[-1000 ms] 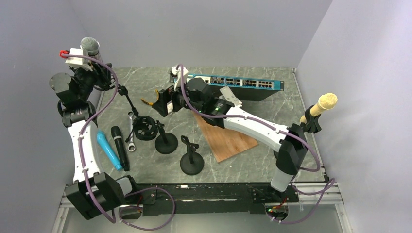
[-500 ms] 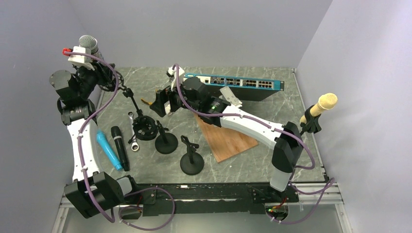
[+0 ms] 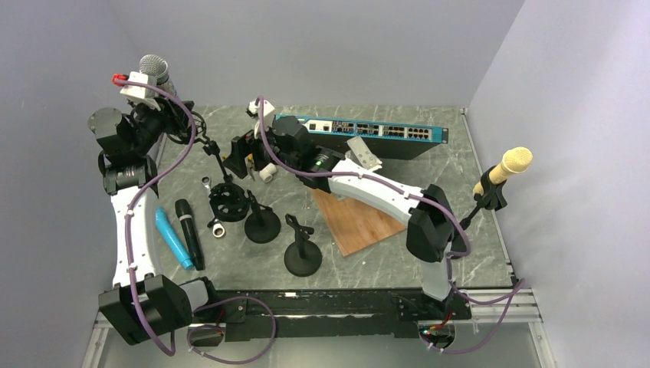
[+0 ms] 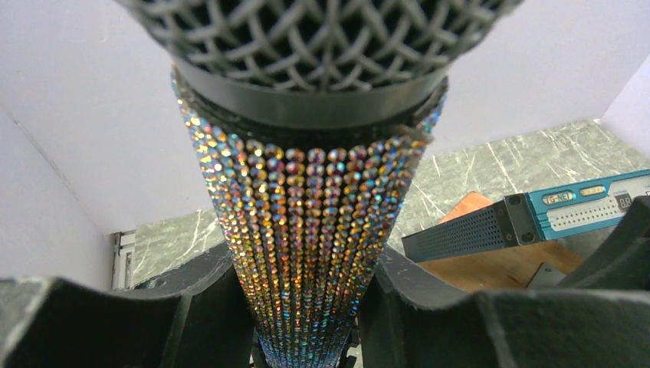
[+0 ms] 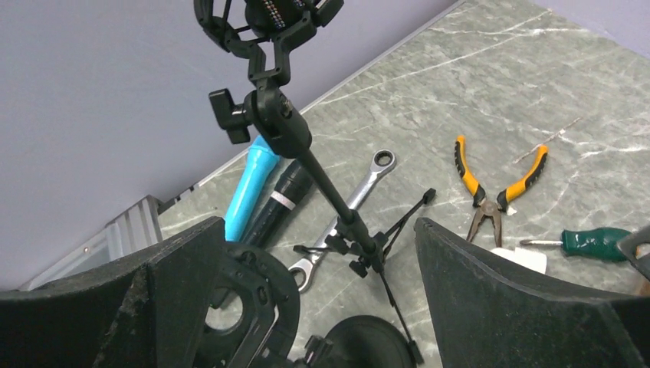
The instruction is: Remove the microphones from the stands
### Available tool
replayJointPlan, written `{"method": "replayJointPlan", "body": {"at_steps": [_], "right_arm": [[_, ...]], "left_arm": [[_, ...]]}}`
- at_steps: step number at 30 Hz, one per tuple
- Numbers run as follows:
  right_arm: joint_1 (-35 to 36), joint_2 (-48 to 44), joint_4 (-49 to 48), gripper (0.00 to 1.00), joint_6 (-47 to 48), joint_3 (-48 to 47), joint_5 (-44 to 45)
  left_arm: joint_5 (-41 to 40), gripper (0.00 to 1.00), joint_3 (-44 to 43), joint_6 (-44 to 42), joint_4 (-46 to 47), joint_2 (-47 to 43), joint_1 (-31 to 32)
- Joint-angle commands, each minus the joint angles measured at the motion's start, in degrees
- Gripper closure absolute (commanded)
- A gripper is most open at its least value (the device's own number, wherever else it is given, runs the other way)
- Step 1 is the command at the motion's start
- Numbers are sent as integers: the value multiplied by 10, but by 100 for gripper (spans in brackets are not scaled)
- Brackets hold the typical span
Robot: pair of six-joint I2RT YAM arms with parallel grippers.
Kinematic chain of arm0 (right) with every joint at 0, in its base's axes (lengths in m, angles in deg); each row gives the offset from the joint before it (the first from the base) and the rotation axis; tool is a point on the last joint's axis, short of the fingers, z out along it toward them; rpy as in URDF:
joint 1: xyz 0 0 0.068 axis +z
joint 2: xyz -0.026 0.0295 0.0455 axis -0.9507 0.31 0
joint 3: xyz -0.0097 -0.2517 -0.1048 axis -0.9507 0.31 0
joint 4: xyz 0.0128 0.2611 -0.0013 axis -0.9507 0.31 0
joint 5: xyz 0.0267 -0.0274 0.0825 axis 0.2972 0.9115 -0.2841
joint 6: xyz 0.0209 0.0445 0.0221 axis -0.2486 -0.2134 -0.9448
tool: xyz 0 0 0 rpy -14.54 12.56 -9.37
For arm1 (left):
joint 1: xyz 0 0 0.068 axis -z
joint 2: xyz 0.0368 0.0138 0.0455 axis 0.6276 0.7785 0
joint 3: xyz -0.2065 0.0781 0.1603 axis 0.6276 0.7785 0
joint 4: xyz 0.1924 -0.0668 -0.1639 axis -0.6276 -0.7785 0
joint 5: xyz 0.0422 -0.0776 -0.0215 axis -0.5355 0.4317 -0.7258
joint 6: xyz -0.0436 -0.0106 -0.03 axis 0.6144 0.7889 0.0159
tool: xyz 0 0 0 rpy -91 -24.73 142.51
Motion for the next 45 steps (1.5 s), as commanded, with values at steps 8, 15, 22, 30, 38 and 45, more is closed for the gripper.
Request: {"method": "replayJointPlan", "body": {"at_steps": [8, 15, 22, 30, 38, 45], "right_arm": [[17, 56, -63, 12, 26, -85, 21], [26, 84, -64, 13, 42, -122, 27], [37, 104, -59, 11, 59, -150, 64], [38, 147, -39, 20, 63, -206, 72], [44, 162, -44, 41, 102, -213, 98], [45, 174, -38, 72, 121, -211, 114]], "left_arm": [[27, 97, 2, 30, 6, -15, 8], [27, 99, 5, 35, 12, -15, 9], [30, 100, 9, 45, 20, -15, 8], [30, 100, 11, 46, 22, -18, 8], [25, 100, 9, 40, 17, -18, 10], [-16, 100, -11, -2, -32, -19, 45]]}}
